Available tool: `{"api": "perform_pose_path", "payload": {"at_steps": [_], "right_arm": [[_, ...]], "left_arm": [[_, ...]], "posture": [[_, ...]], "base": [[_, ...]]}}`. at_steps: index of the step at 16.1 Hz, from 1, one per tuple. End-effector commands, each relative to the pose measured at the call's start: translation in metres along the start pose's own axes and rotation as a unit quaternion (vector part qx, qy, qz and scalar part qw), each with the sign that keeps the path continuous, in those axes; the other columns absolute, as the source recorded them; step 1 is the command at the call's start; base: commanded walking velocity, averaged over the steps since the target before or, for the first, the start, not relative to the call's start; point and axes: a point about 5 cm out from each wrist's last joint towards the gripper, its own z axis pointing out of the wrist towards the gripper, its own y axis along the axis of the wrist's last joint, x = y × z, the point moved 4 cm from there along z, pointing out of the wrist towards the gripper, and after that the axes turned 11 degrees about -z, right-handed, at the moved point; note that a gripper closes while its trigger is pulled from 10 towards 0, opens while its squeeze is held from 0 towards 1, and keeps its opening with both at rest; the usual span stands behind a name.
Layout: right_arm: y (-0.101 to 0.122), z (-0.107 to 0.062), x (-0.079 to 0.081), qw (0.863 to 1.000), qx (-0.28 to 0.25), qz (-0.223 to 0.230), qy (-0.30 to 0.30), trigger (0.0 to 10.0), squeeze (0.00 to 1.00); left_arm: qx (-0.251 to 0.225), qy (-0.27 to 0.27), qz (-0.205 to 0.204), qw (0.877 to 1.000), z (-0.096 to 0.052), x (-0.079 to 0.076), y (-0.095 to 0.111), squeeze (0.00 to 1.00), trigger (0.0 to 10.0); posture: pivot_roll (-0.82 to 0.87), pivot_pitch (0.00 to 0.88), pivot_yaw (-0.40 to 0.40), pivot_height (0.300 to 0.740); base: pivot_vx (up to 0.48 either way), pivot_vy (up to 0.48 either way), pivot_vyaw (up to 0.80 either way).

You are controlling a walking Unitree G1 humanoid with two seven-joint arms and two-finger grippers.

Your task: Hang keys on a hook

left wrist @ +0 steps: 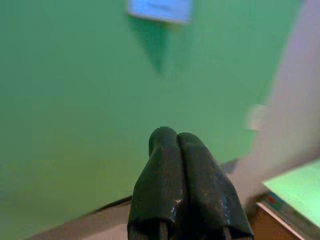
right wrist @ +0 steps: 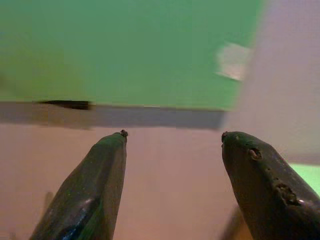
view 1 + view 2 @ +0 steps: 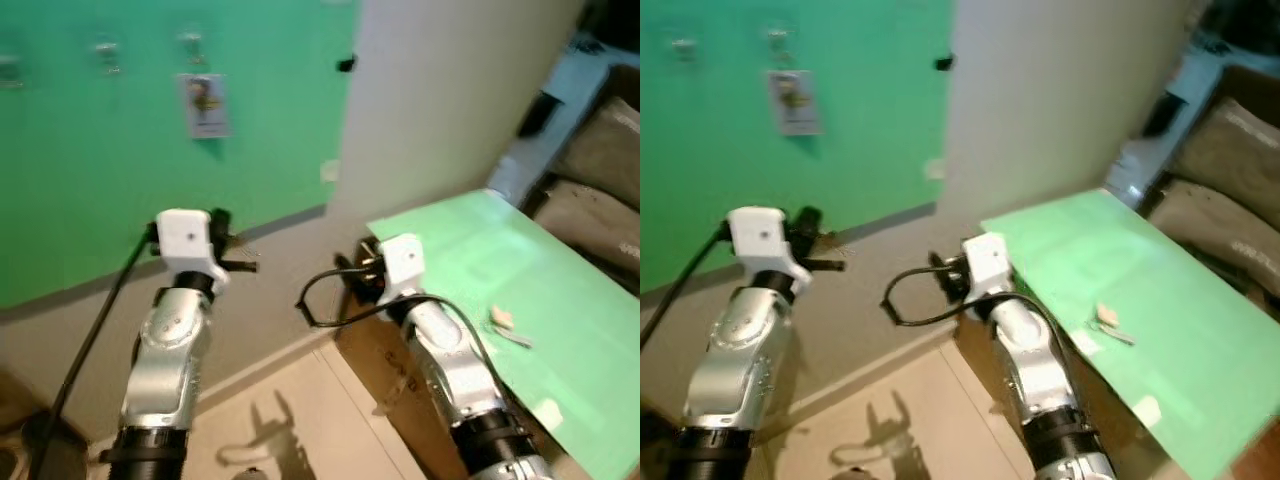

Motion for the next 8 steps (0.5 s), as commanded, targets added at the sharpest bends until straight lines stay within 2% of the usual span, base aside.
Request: {"api": "perform_pose_path", "payload": {"at_steps": [1, 4, 8], "right_arm": [[0.001, 0.0009, -0.007, 1.0, -0.003, 0.002, -0.003, 10.0, 0.09], [0.0059, 0.0049, -0.0049, 1.0, -0.011, 0.004, 0.002, 10.0, 0.09], [0.0075, 0.0062, -0.0072, 1.0, -0.016, 0.005, -0.001, 10.0, 0.13]], "left_arm": [[-0.009, -0.01, 0.001, 1.0, -0.0012, -0.0102, 0.004, 0.0, 10.0], [-0.009, 0.022, 0.047, 0.999, -0.0018, -0.0036, 0.0046, 0.0, 10.0], [-0.019, 0.019, 0.078, 0.997, 0.001, -0.0045, 0.0114, 0.0, 10.0]], "posture": [[0.09, 0.0, -0.083, 0.74], [0.1, 0.0, -0.087, 0.74], [0.11, 0.0, -0.088, 0.74]], "base": [[0.0, 0.0, 0.51], [0.0, 0.0, 0.47], [0.0, 0.0, 0.46]]}}
